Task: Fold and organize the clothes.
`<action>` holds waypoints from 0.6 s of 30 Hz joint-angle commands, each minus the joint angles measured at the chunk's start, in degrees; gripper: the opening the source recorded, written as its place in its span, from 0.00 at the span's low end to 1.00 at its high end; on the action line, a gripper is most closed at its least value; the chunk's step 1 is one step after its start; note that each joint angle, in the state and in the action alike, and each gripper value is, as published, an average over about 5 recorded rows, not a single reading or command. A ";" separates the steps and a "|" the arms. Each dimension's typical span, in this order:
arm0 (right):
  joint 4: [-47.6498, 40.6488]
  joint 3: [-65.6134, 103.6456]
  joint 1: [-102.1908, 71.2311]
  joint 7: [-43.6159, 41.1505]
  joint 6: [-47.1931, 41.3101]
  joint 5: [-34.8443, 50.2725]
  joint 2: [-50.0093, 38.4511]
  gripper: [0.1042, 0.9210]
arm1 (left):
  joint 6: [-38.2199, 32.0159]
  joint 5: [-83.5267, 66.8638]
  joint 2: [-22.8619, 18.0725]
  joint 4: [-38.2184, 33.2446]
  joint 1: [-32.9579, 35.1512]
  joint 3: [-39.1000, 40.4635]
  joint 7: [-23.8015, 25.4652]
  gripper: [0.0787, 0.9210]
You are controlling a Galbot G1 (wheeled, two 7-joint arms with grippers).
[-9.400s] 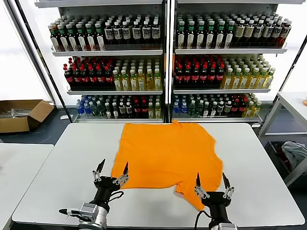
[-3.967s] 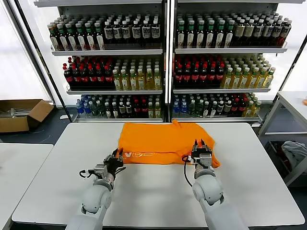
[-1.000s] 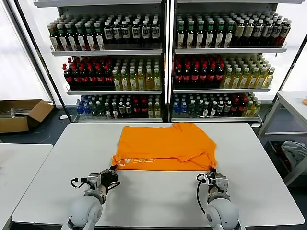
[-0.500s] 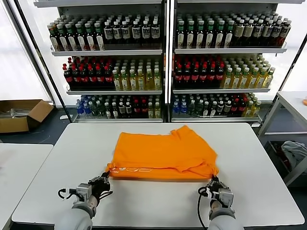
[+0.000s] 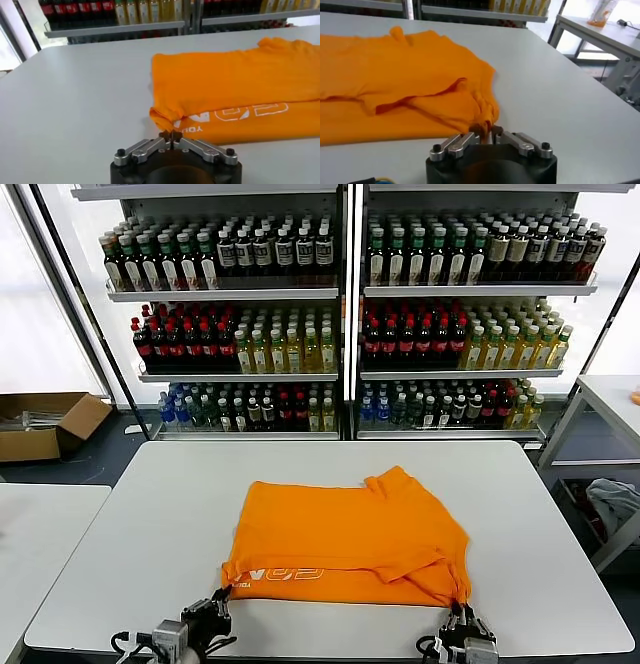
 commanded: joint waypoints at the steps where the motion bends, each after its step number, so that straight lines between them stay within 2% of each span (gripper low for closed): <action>1: 2.41 -0.11 -2.95 -0.12 1.85 -5.49 0.13 0.41 | -0.53 3.59 -1.54 -5.91 4.91 -0.32 -1.08 0.09; 7: 0.69 0.61 1.11 -1.31 1.89 -7.04 0.68 0.62 | -0.80 4.14 -4.30 -6.40 1.05 0.13 -1.03 0.29; 12: -2.27 1.17 5.02 -2.18 1.07 -7.04 0.66 0.79 | -0.76 4.33 -4.88 -5.31 -1.48 0.19 -0.40 0.47; 15: -4.51 1.19 8.05 -2.46 -0.43 -7.01 0.86 0.86 | -0.36 3.95 -4.56 -4.52 -2.97 -0.18 -0.12 0.57; 18: -6.88 0.89 11.18 -2.52 -1.42 -6.98 0.93 0.88 | 0.21 3.29 -4.09 -3.74 -4.38 -0.53 0.01 0.67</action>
